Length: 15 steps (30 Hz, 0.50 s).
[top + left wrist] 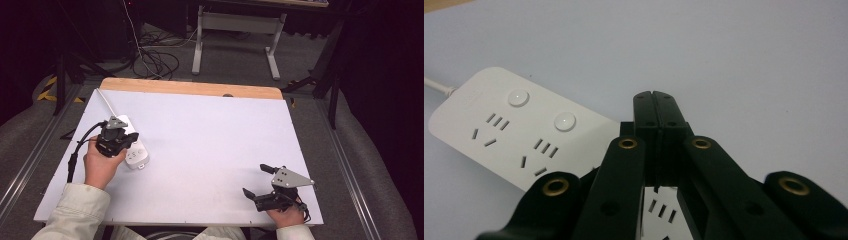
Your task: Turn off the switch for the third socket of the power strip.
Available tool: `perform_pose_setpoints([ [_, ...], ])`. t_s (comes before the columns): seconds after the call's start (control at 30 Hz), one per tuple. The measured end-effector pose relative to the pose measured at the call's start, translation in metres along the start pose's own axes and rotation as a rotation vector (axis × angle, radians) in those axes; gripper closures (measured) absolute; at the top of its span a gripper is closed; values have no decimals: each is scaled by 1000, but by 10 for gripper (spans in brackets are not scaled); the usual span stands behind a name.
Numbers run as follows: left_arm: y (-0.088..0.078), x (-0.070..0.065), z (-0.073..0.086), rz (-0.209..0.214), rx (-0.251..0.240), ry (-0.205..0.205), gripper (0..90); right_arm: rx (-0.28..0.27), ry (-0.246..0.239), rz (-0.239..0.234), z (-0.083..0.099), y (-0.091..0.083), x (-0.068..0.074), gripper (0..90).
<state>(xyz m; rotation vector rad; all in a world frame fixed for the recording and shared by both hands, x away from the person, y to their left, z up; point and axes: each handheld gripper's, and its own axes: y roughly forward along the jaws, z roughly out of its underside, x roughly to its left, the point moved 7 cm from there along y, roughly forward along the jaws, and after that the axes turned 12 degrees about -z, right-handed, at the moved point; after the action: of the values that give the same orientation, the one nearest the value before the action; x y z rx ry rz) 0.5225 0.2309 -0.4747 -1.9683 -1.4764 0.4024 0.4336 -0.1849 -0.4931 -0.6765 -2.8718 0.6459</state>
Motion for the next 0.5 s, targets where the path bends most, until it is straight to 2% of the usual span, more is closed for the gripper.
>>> perform_pose_setpoints([
  [0.2,-4,-1,-1,9,-14,21,894,2,2,0,0,0,-1,34],
  [0.37,-13,-3,-6,43,-51,17,774,2,-1,2,0,0,-1,34],
  [0.4,-15,-4,-7,55,-58,8,731,1,-1,1,0,0,-1,34],
  [0.5,-22,-9,-9,86,-90,20,572,-1,1,1,0,0,0,34],
])
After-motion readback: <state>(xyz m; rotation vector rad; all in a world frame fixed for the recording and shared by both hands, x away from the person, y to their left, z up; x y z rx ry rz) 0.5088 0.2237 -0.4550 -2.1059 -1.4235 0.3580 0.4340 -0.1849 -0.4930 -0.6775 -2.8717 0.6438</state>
